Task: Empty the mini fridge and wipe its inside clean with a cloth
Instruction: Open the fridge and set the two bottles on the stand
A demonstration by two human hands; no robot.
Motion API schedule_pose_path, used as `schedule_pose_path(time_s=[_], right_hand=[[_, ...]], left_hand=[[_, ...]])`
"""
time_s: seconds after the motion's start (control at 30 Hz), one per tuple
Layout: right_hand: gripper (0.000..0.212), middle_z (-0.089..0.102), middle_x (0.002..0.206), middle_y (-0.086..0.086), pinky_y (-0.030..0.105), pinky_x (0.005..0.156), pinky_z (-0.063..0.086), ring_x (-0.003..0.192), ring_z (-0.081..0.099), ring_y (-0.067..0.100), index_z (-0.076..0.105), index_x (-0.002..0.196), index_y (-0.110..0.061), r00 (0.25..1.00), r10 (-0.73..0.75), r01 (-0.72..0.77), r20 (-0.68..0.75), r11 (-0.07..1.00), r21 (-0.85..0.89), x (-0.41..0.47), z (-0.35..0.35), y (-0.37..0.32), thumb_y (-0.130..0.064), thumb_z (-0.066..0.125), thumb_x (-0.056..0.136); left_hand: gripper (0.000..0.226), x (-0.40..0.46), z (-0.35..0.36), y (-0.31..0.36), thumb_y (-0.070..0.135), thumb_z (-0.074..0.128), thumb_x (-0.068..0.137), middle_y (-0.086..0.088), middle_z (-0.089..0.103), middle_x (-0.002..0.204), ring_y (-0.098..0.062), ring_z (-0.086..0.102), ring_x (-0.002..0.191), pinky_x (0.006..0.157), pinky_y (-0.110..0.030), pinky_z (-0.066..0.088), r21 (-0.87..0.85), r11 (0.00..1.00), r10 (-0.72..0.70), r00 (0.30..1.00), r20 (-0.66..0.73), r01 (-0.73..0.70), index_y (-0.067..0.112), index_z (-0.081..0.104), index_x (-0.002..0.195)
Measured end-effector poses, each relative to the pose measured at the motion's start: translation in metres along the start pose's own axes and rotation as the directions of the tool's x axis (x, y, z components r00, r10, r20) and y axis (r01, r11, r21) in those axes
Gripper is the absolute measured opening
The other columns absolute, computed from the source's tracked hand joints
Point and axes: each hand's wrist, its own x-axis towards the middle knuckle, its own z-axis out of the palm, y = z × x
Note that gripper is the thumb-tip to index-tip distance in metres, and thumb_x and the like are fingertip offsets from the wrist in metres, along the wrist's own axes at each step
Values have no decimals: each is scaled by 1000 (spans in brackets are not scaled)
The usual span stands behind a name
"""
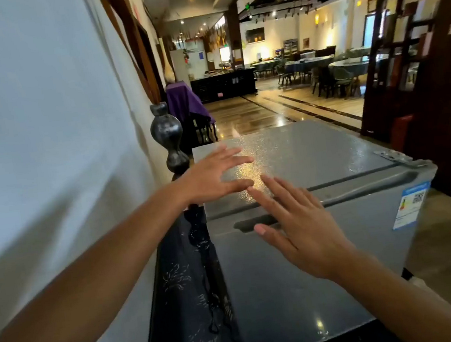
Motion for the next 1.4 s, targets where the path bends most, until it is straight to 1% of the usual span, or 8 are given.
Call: schedule_pose_path(time_s=[0.1,0.17,0.43,0.73,0.93,1.03,1.2,1.4], right_hand=[[64,38,159,-2,45,120,25,148,29,20,33,153,-34,1000,25,-24,8,994,-105,3,12,-2,-65,9,102],[60,44,156,-4,45,120,27,146,33,19,39,150,-36,999,51,-50,7,994,-102,3,18,-1,-63,12,103],[60,44,155,-8,46,123,22,148,32,15,43,147,-36,989,138,-140,-44,989,-55,-4,18,-16,-64,16,102],[64,39,157,-14,40,126,12,150,23,7,38,150,-38,994,110,-110,-13,994,-5,-14,6,-19,-68,16,99],[59,38,156,-20,35,126,9,150,14,-3,43,146,-43,994,106,-102,-14,982,157,-70,-21,-27,-70,21,99],[60,32,158,-23,34,127,6,150,8,-6,42,147,-44,987,155,-160,43,976,149,-107,-45,-36,-71,21,98],[79,15,161,-29,22,123,-4,145,-6,-17,36,149,-47,942,225,-265,248,954,143,-152,-94,-37,-86,9,86],[104,-13,162,-24,12,111,-17,142,-26,-14,7,158,-39,840,385,-389,384,919,-70,-200,-127,-39,-97,-1,72]], left_hand=[[70,6,13,-8,73,45,92,9,13,172,-15,3,159,126,-52,10,36,998,-47,985,166,42,49,28,155],[68,6,25,-13,74,40,94,6,14,172,-16,5,159,127,-52,11,26,997,-81,973,217,77,48,28,156],[66,2,29,-16,73,35,96,4,17,172,-18,7,159,128,-47,7,14,996,-91,970,224,91,47,28,157],[66,0,29,-13,73,36,96,5,16,172,-19,8,159,127,-50,8,8,995,-99,973,209,100,47,29,156],[67,3,33,-21,72,39,96,2,19,171,-18,12,158,127,-46,9,-11,996,-82,979,188,85,43,32,156],[77,15,31,-16,76,37,93,0,16,172,-19,12,159,128,-44,9,23,995,-98,960,262,95,37,27,159],[97,29,37,12,92,20,83,1,3,173,-27,1,160,125,-59,10,139,960,-276,915,294,245,38,10,162],[98,34,35,20,89,24,81,0,3,173,-28,2,160,125,-58,11,174,974,-185,946,266,142,38,5,163]])
